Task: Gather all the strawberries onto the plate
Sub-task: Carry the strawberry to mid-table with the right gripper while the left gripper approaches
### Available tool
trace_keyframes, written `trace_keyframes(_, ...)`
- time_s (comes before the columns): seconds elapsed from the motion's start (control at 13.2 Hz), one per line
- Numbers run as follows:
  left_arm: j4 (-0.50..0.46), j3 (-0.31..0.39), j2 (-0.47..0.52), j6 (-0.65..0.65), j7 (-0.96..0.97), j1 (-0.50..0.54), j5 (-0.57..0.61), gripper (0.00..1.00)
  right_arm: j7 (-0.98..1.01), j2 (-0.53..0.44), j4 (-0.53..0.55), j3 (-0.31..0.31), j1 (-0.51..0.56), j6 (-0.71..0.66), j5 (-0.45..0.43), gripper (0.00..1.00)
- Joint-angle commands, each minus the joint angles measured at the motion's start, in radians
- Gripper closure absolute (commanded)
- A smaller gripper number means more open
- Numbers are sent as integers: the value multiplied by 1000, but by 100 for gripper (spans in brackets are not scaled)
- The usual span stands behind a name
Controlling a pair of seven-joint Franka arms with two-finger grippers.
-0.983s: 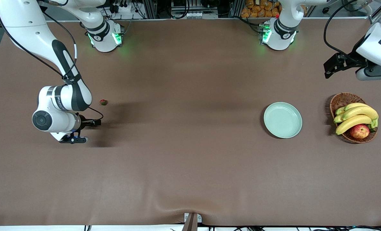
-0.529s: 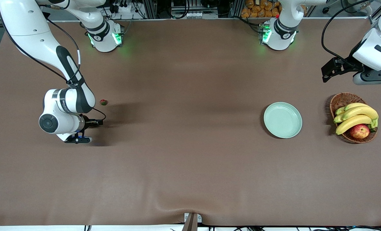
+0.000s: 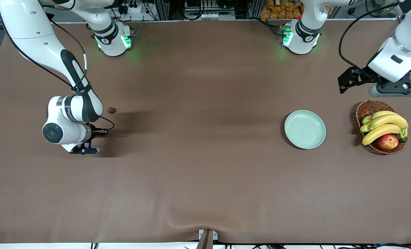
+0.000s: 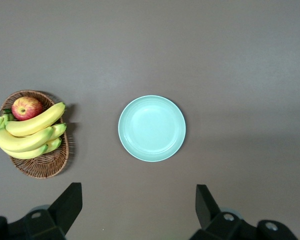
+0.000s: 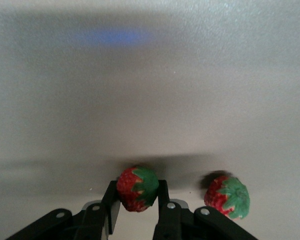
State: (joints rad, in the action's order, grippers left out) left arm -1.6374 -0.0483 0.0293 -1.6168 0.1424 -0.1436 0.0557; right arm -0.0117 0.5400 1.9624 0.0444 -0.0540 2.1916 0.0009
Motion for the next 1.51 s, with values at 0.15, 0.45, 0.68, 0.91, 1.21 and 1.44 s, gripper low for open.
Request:
trace_keyframes(0.15, -6, -1, -20, -26, 16, -17, -8, 0, -11, -14, -109, -35, -59, 8, 159, 100)
trace_keyframes(0.45, -6, -19, -40, -41, 17, -19, -8, 0, -10, 1, -180, -34, -257, 16, 460, 100)
trace_keyframes(0.68, -6, -22, -54, -55, 17, -19, -8, 0, -22, 81, -247, -31, -430, 137, 591, 100)
trace_keyframes(0.91, -9, -36, -69, -63, 46, -27, -8, 0, -103, 139, -298, -26, -568, 220, 723, 99)
trace_keyframes(1.21, -21, -48, -74, -64, 59, -31, -11, 0, -220, 186, -372, -20, -687, 223, 760, 95)
trace_keyframes(1.44, -38, -54, -86, -92, 62, -31, -30, 0, -295, 231, -430, -20, -747, 237, 771, 88)
